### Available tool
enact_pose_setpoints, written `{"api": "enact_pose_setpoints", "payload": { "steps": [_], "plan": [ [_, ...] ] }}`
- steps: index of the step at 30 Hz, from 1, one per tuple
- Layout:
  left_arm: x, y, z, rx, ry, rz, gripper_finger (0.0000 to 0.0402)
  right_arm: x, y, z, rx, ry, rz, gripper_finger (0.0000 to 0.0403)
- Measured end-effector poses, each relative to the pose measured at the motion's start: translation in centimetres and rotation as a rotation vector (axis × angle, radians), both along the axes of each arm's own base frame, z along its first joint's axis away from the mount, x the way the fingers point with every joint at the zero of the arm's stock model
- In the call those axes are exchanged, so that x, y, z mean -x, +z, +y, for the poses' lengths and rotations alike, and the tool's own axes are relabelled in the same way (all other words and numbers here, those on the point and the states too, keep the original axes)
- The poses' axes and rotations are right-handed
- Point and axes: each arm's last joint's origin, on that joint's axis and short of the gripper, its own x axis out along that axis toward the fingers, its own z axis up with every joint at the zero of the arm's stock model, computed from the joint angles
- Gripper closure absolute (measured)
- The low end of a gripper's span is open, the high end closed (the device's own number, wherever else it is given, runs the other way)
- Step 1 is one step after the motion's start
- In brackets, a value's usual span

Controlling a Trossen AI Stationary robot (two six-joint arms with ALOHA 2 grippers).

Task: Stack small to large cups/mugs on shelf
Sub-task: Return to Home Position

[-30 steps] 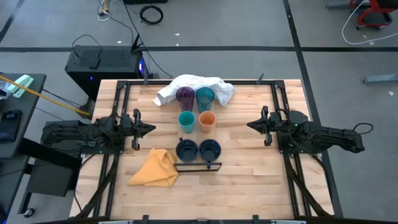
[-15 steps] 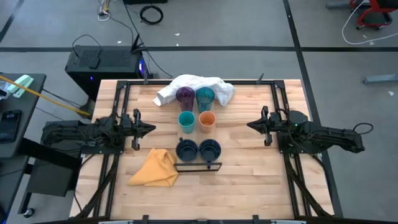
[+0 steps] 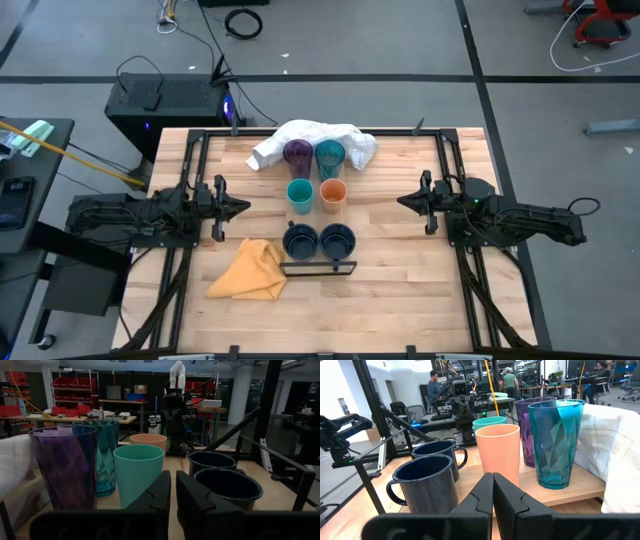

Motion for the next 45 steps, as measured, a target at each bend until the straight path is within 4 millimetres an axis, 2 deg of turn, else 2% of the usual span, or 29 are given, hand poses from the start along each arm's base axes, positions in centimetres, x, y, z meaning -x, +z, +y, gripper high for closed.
{"api": "enact_pose_setpoints", "payload": {
  "steps": [4,7,16,27,39,45],
  "plan": [
    [-0.01,0.02,-0.51,0.043,-0.178,-0.004,0.0363,0.00,0.00,0.00,0.000,0.000,0.000,0.0387],
    [0.00,-0.02,-0.66,0.065,-0.231,0.001,0.0368,0.00,0.00,0.00,0.000,0.000,0.000,0.0387],
    [0.00,0.01,-0.66,0.061,-0.232,-0.002,0.0378,0.00,0.00,0.00,0.000,0.000,0.000,0.0387],
    [0.00,0.01,-0.66,0.060,-0.232,-0.001,0.0365,0.00,0.00,0.00,0.000,0.000,0.000,0.0387],
    [0.00,0.00,-0.66,0.060,-0.232,-0.001,0.0381,0.00,0.00,0.00,0.000,0.000,0.000,0.0387],
    [0.00,0.00,-0.66,0.060,-0.232,-0.001,0.0375,0.00,0.00,0.00,0.000,0.000,0.000,0.0387]
  ]
}}
